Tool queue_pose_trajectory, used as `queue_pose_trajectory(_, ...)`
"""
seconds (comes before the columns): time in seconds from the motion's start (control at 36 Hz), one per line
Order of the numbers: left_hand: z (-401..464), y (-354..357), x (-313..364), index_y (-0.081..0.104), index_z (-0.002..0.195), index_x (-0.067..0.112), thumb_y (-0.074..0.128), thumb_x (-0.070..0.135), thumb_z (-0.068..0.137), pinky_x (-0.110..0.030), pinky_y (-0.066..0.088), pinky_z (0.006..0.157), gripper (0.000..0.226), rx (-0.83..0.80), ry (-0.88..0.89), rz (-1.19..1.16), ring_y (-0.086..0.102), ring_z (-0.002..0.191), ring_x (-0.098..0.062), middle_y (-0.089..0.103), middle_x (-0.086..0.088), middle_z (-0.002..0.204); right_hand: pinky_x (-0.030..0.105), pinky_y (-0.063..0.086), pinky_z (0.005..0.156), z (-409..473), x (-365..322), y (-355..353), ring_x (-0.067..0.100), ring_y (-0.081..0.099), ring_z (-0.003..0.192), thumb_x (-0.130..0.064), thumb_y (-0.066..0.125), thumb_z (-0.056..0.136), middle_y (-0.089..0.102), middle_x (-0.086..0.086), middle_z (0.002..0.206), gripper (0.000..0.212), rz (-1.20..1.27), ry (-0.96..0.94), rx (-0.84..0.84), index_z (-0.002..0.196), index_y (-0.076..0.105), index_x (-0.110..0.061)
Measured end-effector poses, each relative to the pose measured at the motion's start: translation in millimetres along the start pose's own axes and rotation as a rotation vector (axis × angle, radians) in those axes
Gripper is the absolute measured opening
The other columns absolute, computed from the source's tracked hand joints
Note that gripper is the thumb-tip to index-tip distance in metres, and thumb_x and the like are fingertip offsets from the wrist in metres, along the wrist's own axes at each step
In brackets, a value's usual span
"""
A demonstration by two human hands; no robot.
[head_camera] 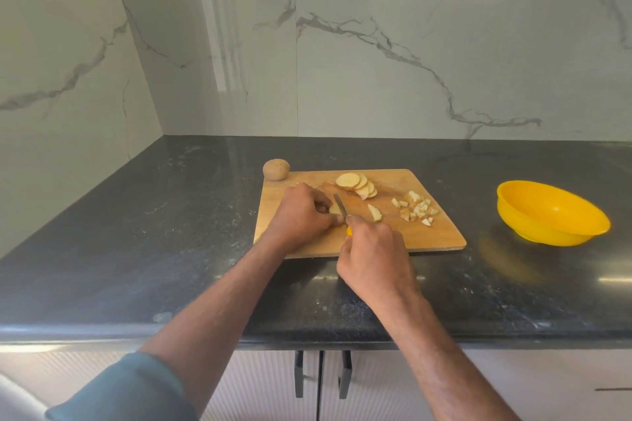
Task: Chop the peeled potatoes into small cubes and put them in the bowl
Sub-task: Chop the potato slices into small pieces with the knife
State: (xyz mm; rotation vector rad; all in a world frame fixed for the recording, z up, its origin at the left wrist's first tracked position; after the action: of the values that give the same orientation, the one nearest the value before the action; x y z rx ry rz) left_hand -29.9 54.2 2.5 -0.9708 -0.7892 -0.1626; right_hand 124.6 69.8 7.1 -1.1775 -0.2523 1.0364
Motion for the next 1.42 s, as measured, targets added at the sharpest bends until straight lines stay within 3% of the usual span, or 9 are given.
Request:
queue_pose_trajectory(0.11, 1.3, -1.6, -0.2, 0.070, 0.075, 0.002, 0.088, 0.025, 0.077, -0.050, 0.051, 0.077, 0.029, -0.016, -0.008, -0.019, 0.044, 0.068, -0.013, 0.068, -0.027, 0.084, 0.030, 0.057, 0.069, 1.6, -2.3, 1.9, 0.019, 0.061, 0.076, -0.015, 0.057, 0.094, 0.065, 0.002, 0.086, 0.034, 0.018, 0.007, -0.031, 0.128, 0.059, -0.014)
queue_pose_trajectory(0.28, 1.4, -2.7, -0.3, 0.072, 0.086, -0.008, 0.087, 0.025, 0.077, -0.051, 0.051, 0.082, 0.037, -0.018, -0.036, -0.027, 0.048, 0.070, -0.014, 0.070, -0.026, 0.087, 0.023, 0.040, 0.066, 5.2, 1.5, -2.7, 0.017, 0.051, 0.079, -0.014, 0.057, 0.096, 0.057, 0.000, 0.086, 0.033, 0.027, -0.006, -0.057, 0.129, 0.059, -0.012)
queue_pose_trajectory(0.39, 1.3, -2.5, 0.3, 0.072, 0.087, -0.009, 0.087, 0.023, 0.077, -0.051, 0.053, 0.079, 0.037, -0.008, -0.043, -0.013, 0.047, 0.067, -0.015, 0.069, -0.026, 0.083, 0.024, 0.047, 0.067, -2.2, -1.9, -0.9, 0.016, 0.056, 0.074, -0.012, 0.056, 0.096, 0.056, -0.003, 0.082, 0.040, 0.014, -0.020, -0.078, 0.136, 0.055, -0.011)
queue_pose_trajectory(0.53, -0.1, -2.7, 1.5, 0.073, 0.089, -0.007, 0.086, 0.024, 0.078, -0.050, 0.052, 0.077, 0.036, -0.015, -0.036, -0.012, 0.047, 0.066, -0.014, 0.070, -0.024, 0.082, 0.024, 0.035, 0.062, -8.4, -2.1, -7.3, 0.016, 0.044, 0.068, -0.011, 0.053, 0.096, 0.036, -0.007, 0.070, 0.038, -0.034, -0.025, -0.083, 0.133, 0.055, -0.012)
queue_pose_trajectory(0.64, -0.6, -1.8, -0.1, 0.073, 0.088, -0.005, 0.086, 0.026, 0.078, -0.050, 0.051, 0.075, 0.035, -0.008, -0.032, -0.014, 0.047, 0.065, -0.015, 0.070, -0.023, 0.082, 0.023, 0.033, 0.059, -8.9, -3.3, -9.1, 0.015, 0.042, 0.066, -0.015, 0.053, 0.096, 0.039, -0.006, 0.074, 0.036, -0.061, -0.030, -0.085, 0.132, 0.055, -0.012)
queue_pose_trajectory(0.81, -0.4, -0.7, 0.3, 0.070, 0.081, -0.007, 0.083, 0.026, 0.080, -0.049, 0.048, 0.068, 0.036, -0.010, -0.011, 0.010, 0.040, 0.062, -0.014, 0.058, -0.018, 0.066, 0.032, 0.051, 0.066, -13.0, -2.4, -8.1, 0.021, 0.057, 0.073, -0.019, 0.055, 0.094, 0.064, 0.002, 0.085, 0.037, -0.091, -0.030, -0.067, 0.131, 0.057, -0.014)
queue_pose_trajectory(1.06, -1.0, 4.3, 2.6, 0.076, 0.077, 0.005, 0.082, 0.029, 0.079, -0.048, 0.054, 0.070, 0.024, 0.014, -0.017, 0.049, 0.060, 0.072, -0.027, 0.068, -0.011, 0.069, 0.029, 0.044, 0.064, -12.3, 1.8, -9.7, 0.021, 0.050, 0.068, -0.018, 0.056, 0.091, 0.056, 0.000, 0.076, 0.029, -0.090, -0.027, -0.039, 0.120, 0.062, -0.016)
queue_pose_trajectory(1.31, 0.1, 6.4, 3.6, 0.078, 0.081, 0.010, 0.080, 0.030, 0.080, -0.041, 0.056, 0.069, 0.019, 0.014, -0.025, 0.073, 0.062, 0.074, -0.021, 0.069, -0.003, 0.073, 0.027, 0.041, 0.067, -15.8, 4.9, -12.3, 0.020, 0.048, 0.072, -0.018, 0.056, 0.093, 0.053, 0.000, 0.080, 0.033, -0.057, -0.031, -0.052, 0.126, 0.060, -0.016)
queue_pose_trajectory(1.42, 2.0, 7.1, 2.4, 0.075, 0.077, 0.014, 0.079, 0.029, 0.080, -0.030, 0.044, 0.061, 0.016, -0.005, -0.008, 0.093, 0.055, 0.068, -0.017, 0.062, 0.003, 0.067, 0.027, 0.040, 0.065, -20.4, 2.8, -13.6, 0.021, 0.047, 0.070, -0.019, 0.055, 0.094, 0.056, 0.002, 0.081, 0.034, -0.085, -0.020, -0.035, 0.128, 0.059, -0.016)
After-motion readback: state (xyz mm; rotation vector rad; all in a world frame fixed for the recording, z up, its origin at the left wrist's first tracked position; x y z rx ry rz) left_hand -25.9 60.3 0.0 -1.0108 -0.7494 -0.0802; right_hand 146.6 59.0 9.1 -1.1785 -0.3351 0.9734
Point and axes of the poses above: each hand's wrist, its own z-axis towards the middle knuckle, its own y-axis out of the palm, x = y × z, the point moved 3 cm from there along z, towards the middle knuckle
